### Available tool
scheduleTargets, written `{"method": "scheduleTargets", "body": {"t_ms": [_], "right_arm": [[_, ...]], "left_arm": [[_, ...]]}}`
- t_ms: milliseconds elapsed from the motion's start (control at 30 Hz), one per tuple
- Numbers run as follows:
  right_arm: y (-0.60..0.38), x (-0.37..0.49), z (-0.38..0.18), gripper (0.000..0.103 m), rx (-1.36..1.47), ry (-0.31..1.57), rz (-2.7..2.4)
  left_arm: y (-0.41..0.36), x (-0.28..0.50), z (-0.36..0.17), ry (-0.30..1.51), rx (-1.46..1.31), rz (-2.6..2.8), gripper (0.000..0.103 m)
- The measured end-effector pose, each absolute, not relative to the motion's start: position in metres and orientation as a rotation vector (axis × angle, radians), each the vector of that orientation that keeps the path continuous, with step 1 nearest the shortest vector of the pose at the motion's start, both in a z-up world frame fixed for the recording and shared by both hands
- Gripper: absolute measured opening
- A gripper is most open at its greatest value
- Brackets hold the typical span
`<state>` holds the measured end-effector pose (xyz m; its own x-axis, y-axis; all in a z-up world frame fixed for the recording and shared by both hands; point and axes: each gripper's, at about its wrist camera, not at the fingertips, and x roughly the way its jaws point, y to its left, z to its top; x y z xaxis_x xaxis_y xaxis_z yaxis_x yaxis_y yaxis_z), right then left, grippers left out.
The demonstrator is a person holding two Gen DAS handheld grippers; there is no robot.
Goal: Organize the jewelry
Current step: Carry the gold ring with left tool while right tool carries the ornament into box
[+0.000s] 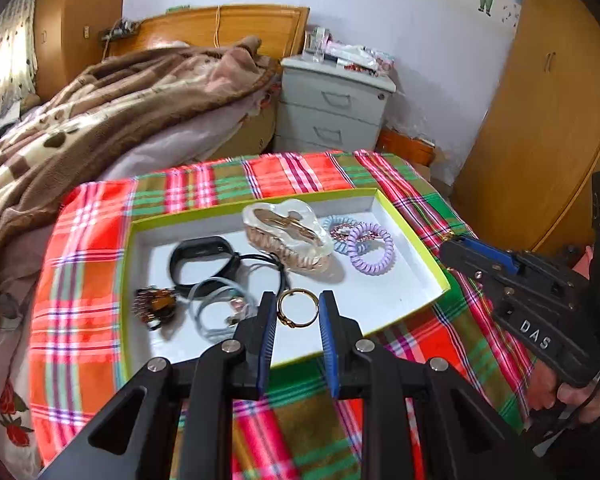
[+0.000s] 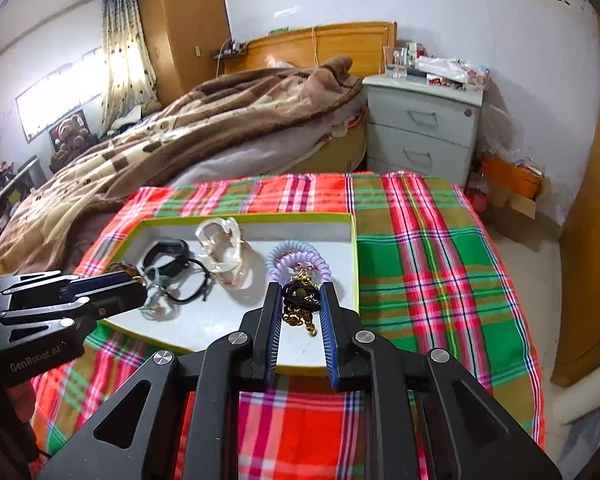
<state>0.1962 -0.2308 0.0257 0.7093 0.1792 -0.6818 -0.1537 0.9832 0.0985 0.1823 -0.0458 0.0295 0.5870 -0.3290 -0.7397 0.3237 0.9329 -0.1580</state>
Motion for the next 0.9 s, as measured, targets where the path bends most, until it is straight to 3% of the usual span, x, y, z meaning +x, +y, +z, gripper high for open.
{"method": "scheduleTargets", "body": {"t_ms": [300, 900], "right_arm": [[-0.232, 0.225, -0.011, 0.019, 0.001, 0.898, 0.229], [-0.222, 0.236, -0.021, 0.020, -0.079, 0.950, 0.219]], "left_arm": [[-0.074, 0.208, -0.003, 0.961, -0.001, -0.406, 0.022], [-0.081, 0.223, -0.023, 1.020, 0.002, -0.393, 0.023]]}}
